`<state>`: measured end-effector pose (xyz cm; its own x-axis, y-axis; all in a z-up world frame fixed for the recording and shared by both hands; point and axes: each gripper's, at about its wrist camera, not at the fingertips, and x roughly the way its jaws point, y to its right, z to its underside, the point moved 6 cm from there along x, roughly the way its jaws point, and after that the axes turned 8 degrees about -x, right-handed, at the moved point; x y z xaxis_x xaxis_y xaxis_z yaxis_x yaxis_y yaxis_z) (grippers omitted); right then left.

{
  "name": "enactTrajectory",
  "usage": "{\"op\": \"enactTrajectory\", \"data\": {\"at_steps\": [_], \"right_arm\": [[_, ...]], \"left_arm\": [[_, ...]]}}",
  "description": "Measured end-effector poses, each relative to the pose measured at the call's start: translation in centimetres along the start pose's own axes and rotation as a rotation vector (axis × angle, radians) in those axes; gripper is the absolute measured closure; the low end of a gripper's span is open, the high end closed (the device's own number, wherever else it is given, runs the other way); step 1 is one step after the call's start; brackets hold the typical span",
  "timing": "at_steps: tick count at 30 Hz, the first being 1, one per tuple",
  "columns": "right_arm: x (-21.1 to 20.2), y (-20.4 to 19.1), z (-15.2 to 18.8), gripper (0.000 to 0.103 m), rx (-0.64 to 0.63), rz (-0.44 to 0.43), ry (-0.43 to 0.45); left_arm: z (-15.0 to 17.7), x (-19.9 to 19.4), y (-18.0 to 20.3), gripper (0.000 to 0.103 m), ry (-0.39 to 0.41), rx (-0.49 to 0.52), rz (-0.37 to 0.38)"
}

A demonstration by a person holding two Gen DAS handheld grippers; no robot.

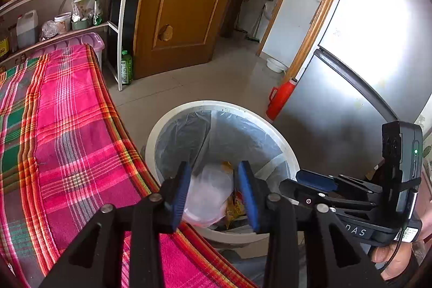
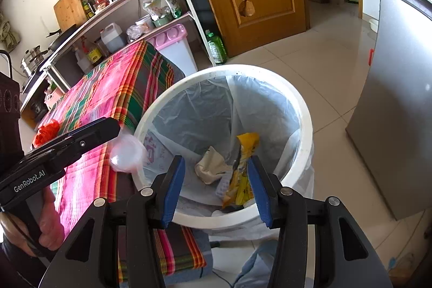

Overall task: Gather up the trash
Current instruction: 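Open both tools to drop the cup and packet into the bin, then move both open tools back over the table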

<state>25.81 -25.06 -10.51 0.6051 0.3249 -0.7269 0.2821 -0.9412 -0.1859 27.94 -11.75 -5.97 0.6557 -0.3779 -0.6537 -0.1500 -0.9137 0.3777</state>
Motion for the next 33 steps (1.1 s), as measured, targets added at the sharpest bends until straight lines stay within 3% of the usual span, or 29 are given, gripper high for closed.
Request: {"op": "enactTrajectory", "data": {"at_steps": [15, 33], "right_arm": [[-3.6, -2.7, -0.5, 0.054, -0.045, -0.014, 0.08], [-6.2, -10.6, -0.3, 0.054, -0.17, -0.116, 0.144]], "left_arm": [[0.1, -3.8, -0.9, 0.061, 0.071, -0.017, -0.007], [2.1, -12.2, -5.1, 0.061, 0.199, -0.045, -0.098]]}}
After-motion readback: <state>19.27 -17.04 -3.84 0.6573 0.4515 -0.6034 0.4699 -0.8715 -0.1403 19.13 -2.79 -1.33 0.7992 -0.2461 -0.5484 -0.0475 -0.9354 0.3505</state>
